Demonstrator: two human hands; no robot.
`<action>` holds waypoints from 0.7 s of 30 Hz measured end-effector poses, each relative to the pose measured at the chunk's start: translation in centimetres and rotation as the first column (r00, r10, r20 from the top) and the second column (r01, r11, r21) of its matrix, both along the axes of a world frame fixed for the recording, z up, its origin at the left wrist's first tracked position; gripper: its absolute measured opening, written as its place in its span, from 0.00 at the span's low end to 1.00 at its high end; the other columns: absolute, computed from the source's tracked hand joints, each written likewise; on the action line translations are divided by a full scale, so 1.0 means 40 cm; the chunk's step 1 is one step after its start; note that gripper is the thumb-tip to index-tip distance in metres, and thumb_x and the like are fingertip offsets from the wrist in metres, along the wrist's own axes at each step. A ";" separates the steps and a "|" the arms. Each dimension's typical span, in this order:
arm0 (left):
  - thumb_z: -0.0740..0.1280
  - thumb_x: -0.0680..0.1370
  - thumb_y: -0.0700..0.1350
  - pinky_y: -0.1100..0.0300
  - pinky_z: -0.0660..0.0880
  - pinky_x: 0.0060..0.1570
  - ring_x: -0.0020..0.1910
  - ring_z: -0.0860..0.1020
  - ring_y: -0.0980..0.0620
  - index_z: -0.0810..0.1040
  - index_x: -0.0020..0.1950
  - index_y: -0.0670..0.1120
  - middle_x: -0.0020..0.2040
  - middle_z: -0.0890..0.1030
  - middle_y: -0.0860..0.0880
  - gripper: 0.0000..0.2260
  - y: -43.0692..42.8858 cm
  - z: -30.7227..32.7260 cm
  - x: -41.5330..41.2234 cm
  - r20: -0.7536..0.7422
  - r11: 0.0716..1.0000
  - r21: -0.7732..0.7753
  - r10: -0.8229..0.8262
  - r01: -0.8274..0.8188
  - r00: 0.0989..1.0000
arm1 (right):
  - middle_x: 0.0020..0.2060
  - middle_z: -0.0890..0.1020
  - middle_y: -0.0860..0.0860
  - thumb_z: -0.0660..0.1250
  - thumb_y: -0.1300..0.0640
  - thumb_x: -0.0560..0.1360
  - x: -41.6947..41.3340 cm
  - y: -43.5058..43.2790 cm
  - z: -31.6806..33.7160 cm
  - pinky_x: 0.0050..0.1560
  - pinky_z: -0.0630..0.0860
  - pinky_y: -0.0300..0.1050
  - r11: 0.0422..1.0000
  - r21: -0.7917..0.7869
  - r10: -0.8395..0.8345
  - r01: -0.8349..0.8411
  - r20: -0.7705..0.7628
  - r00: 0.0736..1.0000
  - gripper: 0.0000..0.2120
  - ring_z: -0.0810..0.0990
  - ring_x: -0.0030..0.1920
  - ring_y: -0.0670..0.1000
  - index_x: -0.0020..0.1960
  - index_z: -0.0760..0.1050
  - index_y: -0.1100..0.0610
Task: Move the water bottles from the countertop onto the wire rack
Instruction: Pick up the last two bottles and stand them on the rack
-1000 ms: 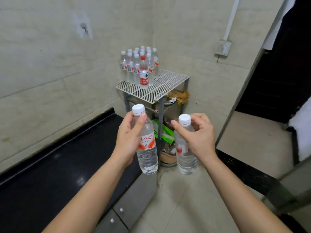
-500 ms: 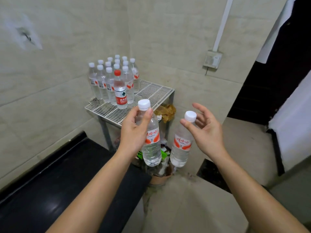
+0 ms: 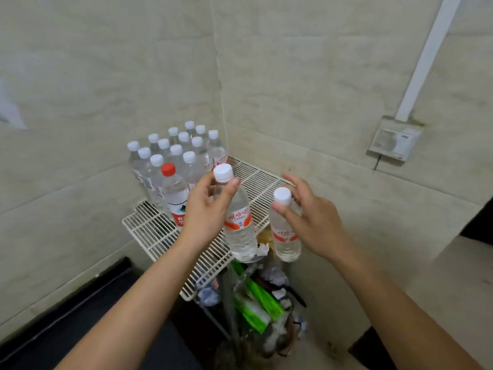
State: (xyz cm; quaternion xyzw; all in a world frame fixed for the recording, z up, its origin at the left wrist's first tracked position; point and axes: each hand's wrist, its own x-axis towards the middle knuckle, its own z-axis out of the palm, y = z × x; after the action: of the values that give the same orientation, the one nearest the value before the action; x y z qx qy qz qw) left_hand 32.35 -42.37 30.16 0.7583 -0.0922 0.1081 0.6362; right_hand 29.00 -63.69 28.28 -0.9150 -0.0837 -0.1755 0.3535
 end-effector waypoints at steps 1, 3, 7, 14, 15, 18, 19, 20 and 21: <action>0.70 0.77 0.57 0.43 0.79 0.59 0.57 0.82 0.52 0.79 0.60 0.55 0.55 0.84 0.53 0.14 -0.015 0.011 0.048 -0.009 1.000 -0.012 0.014 -0.014 1.000 | 0.67 0.81 0.50 0.65 0.42 0.80 0.058 -0.019 0.020 0.61 0.75 0.52 0.998 -0.057 0.020 -0.020 0.004 1.000 0.29 0.79 0.66 0.54 0.78 0.61 0.45; 0.71 0.77 0.55 0.43 0.79 0.59 0.56 0.82 0.52 0.79 0.61 0.51 0.55 0.84 0.52 0.15 -0.036 0.036 0.136 -0.021 0.999 -0.035 0.040 -0.041 0.999 | 0.66 0.81 0.50 0.64 0.41 0.81 0.168 -0.043 0.057 0.59 0.76 0.53 0.989 -0.138 0.047 -0.046 0.006 0.999 0.29 0.80 0.64 0.56 0.78 0.61 0.45; 0.70 0.79 0.50 0.52 0.80 0.58 0.53 0.80 0.58 0.76 0.63 0.48 0.57 0.82 0.52 0.15 -0.046 0.068 0.273 -0.020 0.996 -0.017 0.089 -0.089 0.996 | 0.66 0.81 0.47 0.68 0.45 0.80 0.348 -0.060 0.092 0.64 0.76 0.57 0.995 0.029 0.098 -0.098 -0.013 0.995 0.23 0.79 0.66 0.52 0.73 0.68 0.47; 0.72 0.78 0.48 0.67 0.74 0.53 0.52 0.78 0.62 0.78 0.59 0.46 0.54 0.82 0.52 0.11 -0.028 0.022 0.446 0.103 0.987 0.103 0.116 -0.126 0.988 | 0.60 0.83 0.47 0.72 0.52 0.78 0.599 -0.025 0.042 0.64 0.79 0.58 0.936 0.291 0.240 -0.200 -0.108 0.965 0.14 0.82 0.61 0.50 0.61 0.75 0.43; 0.72 0.78 0.48 0.69 0.74 0.53 0.52 0.78 0.61 0.78 0.58 0.46 0.54 0.82 0.52 0.11 -0.023 0.007 0.465 0.112 0.983 0.123 0.124 -0.137 0.986 | 0.60 0.83 0.47 0.72 0.52 0.78 0.625 -0.018 0.029 0.64 0.79 0.58 0.931 0.296 0.258 -0.213 -0.123 0.958 0.13 0.82 0.61 0.49 0.61 0.75 0.43; 0.74 0.76 0.49 0.59 0.77 0.57 0.54 0.80 0.55 0.79 0.58 0.47 0.54 0.83 0.51 0.13 -0.015 -0.044 0.514 0.095 0.968 0.174 0.166 -0.181 0.981 | 0.60 0.83 0.46 0.71 0.51 0.79 0.689 0.000 0.018 0.64 0.79 0.57 0.917 0.305 0.314 -0.257 -0.154 0.937 0.13 0.82 0.61 0.48 0.62 0.75 0.43; 0.74 0.76 0.49 0.55 0.78 0.57 0.54 0.80 0.54 0.79 0.58 0.47 0.53 0.83 0.50 0.13 -0.014 -0.059 0.523 0.083 0.962 0.193 0.179 -0.192 0.980 | 0.60 0.83 0.46 0.71 0.52 0.79 0.710 0.002 0.019 0.64 0.79 0.56 0.909 0.319 0.332 -0.270 -0.160 0.930 0.13 0.82 0.60 0.47 0.62 0.76 0.43; 0.74 0.76 0.49 0.53 0.78 0.56 0.54 0.80 0.53 0.79 0.58 0.47 0.53 0.83 0.50 0.13 -0.014 -0.073 0.530 0.076 0.957 0.204 0.193 -0.204 0.978 | 0.59 0.83 0.46 0.72 0.53 0.78 0.728 0.006 0.020 0.65 0.79 0.55 0.905 0.318 0.347 -0.284 -0.164 0.923 0.14 0.82 0.60 0.46 0.62 0.77 0.44; 0.74 0.76 0.49 0.51 0.78 0.56 0.53 0.80 0.53 0.79 0.58 0.46 0.53 0.82 0.50 0.13 -0.016 -0.081 0.533 0.076 0.951 0.214 0.211 -0.222 0.975 | 0.59 0.84 0.45 0.72 0.54 0.78 0.744 0.008 0.023 0.65 0.78 0.53 0.901 0.308 0.367 -0.305 -0.169 0.915 0.14 0.82 0.60 0.45 0.62 0.77 0.44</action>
State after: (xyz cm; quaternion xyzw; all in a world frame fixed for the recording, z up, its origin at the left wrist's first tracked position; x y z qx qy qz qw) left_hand 53.66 -43.01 26.90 0.8269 -0.0366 0.1860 0.5295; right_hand 58.74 -63.36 29.22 -0.8424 -0.1758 -0.0179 0.5091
